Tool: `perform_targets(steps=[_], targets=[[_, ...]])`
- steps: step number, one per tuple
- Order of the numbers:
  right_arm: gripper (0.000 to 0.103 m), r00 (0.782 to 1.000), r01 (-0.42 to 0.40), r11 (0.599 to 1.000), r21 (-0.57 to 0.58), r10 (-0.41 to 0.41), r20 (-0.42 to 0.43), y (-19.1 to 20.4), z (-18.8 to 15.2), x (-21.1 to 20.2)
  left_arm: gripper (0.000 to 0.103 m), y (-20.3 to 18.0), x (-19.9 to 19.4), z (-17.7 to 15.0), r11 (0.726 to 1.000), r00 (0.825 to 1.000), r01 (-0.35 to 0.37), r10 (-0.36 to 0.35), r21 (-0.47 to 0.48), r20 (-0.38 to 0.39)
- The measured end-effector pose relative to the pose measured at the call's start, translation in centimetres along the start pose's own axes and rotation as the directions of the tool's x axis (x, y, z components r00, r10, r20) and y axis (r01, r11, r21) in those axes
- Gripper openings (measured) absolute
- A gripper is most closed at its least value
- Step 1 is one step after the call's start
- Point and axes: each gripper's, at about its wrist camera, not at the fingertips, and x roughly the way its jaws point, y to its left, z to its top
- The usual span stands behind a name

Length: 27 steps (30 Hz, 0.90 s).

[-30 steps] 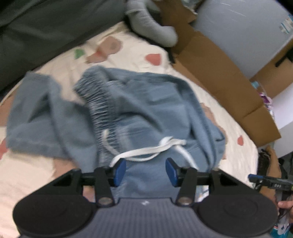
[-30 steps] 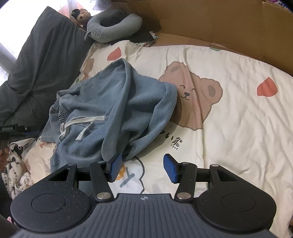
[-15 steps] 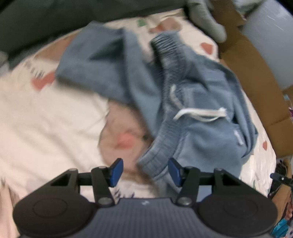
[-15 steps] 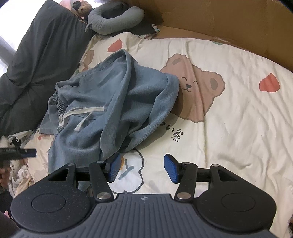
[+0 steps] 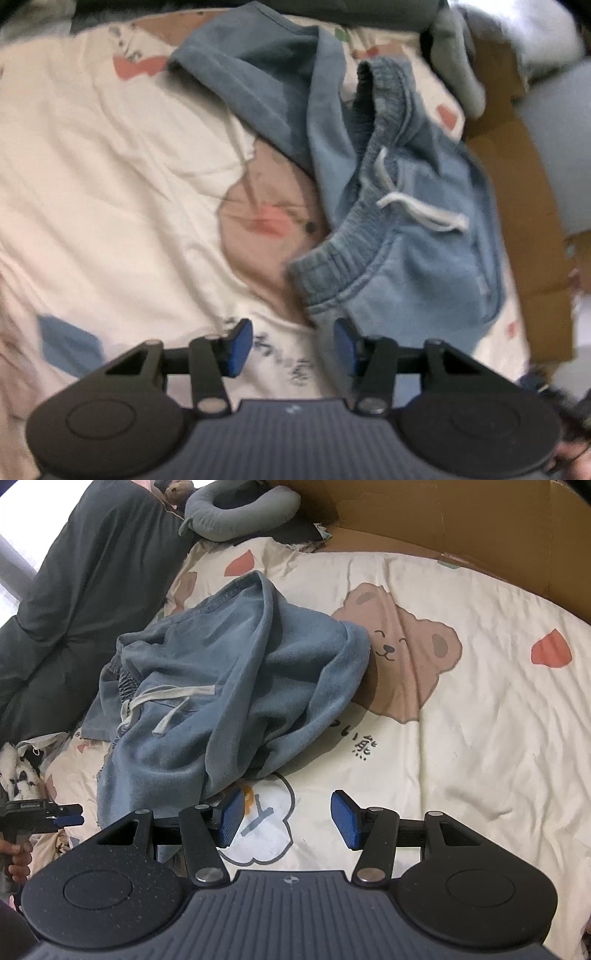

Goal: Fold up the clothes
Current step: 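Open the left gripper, release the drawstring and move to the waistband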

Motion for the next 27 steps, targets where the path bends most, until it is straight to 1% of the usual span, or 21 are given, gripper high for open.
perform_targets(steps=[1, 6, 7, 11, 18, 21, 25, 27], targets=[[0.059, 1.0, 0.004, 1.0, 0.003, -0.004, -0.004, -0.1, -0.1, 0.1, 0.051, 0.1, 0.3, 0.0, 0.999, 1.0, 0.021, -0.02, -0.026, 0.006], [0.059, 1.0, 0.014, 1.0, 0.003, -0.014, -0.021, -0.3, -0.4, 0.2, 0.049, -0.3, 2.9, -0.6, 0.997, 0.999, 0.006, -0.01, -0.073, -0.052], [0.059, 1.0, 0.015, 1.0, 0.001, -0.015, -0.024, -0.3, -0.5, 0.3, 0.049, -0.3, 3.2, -0.7, 0.996, 0.998, 0.02, -0.025, -0.085, -0.054], [0.059, 0.999, 0.022, 1.0, 0.01, -0.022, -0.027, -0.7, -0.6, 0.4, 0.049, -0.3, 4.1, -1.0, 0.994, 0.999, 0.022, -0.026, -0.104, -0.038], [0.059, 0.999, 0.019, 1.0, 0.006, -0.019, -0.034, -0.7, -0.8, 0.7, 0.049, -0.2, 6.3, -0.1, 0.993, 0.999, -0.012, 0.006, -0.117, -0.048], [0.059, 0.999, 0.018, 1.0, 0.007, -0.018, -0.035, -0.7, -0.8, 0.7, 0.049, -1.0, 7.3, 0.4, 0.995, 0.998, -0.013, 0.008, -0.094, -0.055], [0.059, 0.999, 0.011, 1.0, -0.003, -0.011, -0.034, -0.4, -0.2, 1.1, 0.049, -1.7, 8.2, 0.8, 0.993, 0.999, 0.013, -0.018, -0.113, -0.048], [0.059, 0.999, 0.006, 1.0, -0.011, -0.006, -0.034, -0.3, 0.2, 1.4, 0.054, -1.9, 8.6, 0.6, 0.992, 0.999, 0.018, -0.023, -0.123, -0.039]])
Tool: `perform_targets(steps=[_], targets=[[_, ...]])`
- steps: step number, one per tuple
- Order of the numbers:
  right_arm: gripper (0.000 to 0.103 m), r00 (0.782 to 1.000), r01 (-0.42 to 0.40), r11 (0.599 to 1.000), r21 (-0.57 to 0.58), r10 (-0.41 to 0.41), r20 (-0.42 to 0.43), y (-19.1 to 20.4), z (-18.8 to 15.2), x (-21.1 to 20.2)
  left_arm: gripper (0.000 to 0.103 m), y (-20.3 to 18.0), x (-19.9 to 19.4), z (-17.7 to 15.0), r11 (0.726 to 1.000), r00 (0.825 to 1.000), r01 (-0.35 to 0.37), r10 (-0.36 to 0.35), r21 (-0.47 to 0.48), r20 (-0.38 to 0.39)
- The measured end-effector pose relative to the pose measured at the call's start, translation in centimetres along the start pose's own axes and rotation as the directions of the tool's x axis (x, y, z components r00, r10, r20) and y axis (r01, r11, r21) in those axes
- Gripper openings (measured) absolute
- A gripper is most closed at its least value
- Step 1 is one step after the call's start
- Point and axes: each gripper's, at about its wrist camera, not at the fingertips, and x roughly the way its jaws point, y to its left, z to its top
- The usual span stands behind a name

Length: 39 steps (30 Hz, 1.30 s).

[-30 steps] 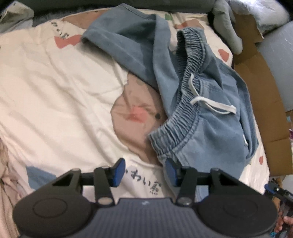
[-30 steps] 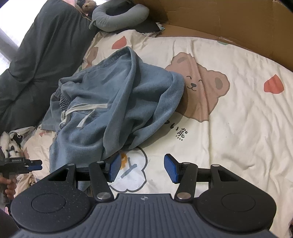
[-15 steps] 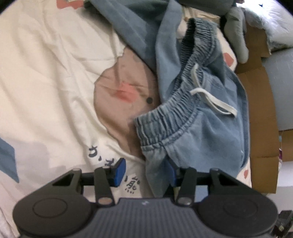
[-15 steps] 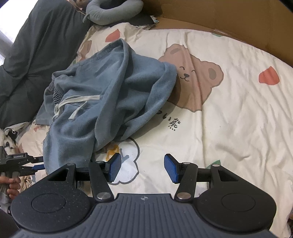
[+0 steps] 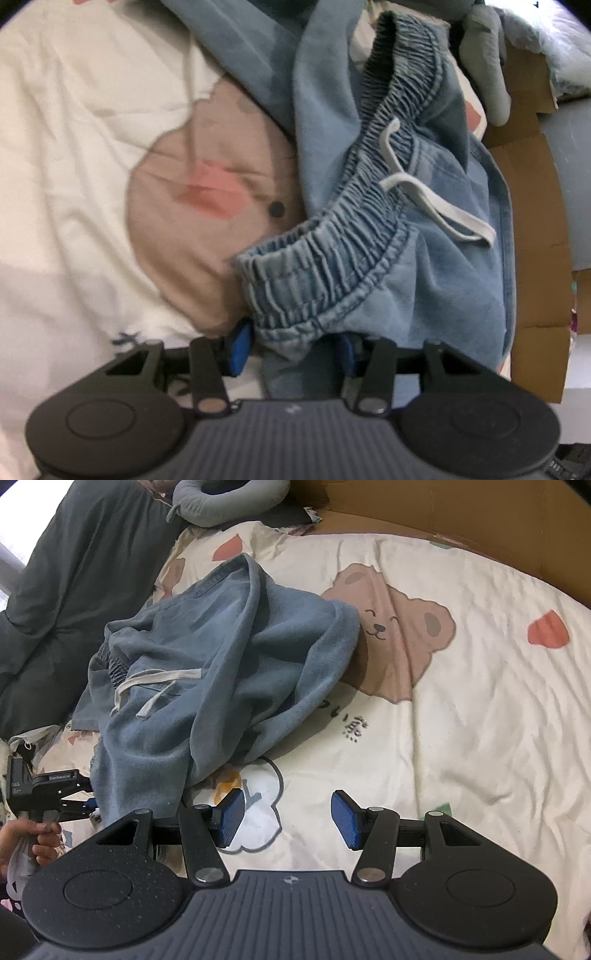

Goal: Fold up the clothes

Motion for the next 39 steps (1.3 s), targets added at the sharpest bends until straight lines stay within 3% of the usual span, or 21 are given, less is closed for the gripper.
perform_targets(steps=[5, 10, 12, 16, 19, 25, 30, 32, 33, 39], targets=[[0.063, 0.999, -0.042, 0.999, -0.03, 0.042, 0.004, 1.0, 1.7, 1.6, 0.06, 0.4, 0.4, -0.2, 0.997, 0.999, 0.042, -0.042, -0.064, 0.005], [0.063, 0.993, -0.119, 0.993, -0.009, 0.119, -0.025, 2.2, 3.0, 4.6, 0.043, 1.0, 0.0, -0.1, 0.992, 0.997, 0.075, -0.076, -0.1, -0.011], [0.063, 0.987, -0.158, 0.987, 0.015, 0.159, -0.04, 2.7, 3.3, 6.0, 0.025, 0.8, -0.5, 0.1, 0.993, 0.997, 0.079, -0.081, -0.082, -0.017], [0.063, 0.976, -0.2, 0.976, 0.087, 0.206, -0.067, 3.1, 3.7, 8.6, 0.013, 0.9, -2.9, 0.9, 0.992, 0.994, 0.108, -0.106, -0.069, 0.031], [0.063, 0.968, -0.232, 0.964, 0.134, 0.241, -0.062, 3.7, 4.1, 9.8, 0.01, 1.1, -4.9, 1.7, 0.991, 0.991, 0.119, -0.115, -0.055, 0.065], [0.06, 0.975, -0.197, 0.975, 0.101, 0.206, -0.088, 5.6, 4.3, 11.3, 0.008, -0.8, -7.5, 4.1, 0.993, 0.988, 0.113, -0.114, 0.021, 0.101], [0.058, 0.973, -0.184, 0.974, 0.131, 0.2, -0.117, 4.8, 4.3, 12.6, 0.007, -2.5, -9.1, 5.3, 0.992, 0.984, 0.101, -0.112, 0.08, 0.138], [0.04, 0.975, -0.181, 0.977, 0.117, 0.194, -0.112, 4.7, 4.3, 12.7, 0.007, -2.2, -9.7, 5.5, 0.992, 0.984, 0.088, -0.101, 0.096, 0.147], [0.012, 0.976, -0.173, 0.978, 0.115, 0.186, -0.112, 4.4, 4.3, 12.5, 0.007, -2.3, -9.8, 5.7, 0.992, 0.984, 0.081, -0.095, 0.096, 0.154], [0.011, 0.981, -0.158, 0.984, 0.08, 0.166, -0.1, 3.2, 4.3, 10.6, 0.006, -2.9, -11.6, 7.5, 0.993, 0.973, 0.044, -0.068, 0.11, 0.22]])
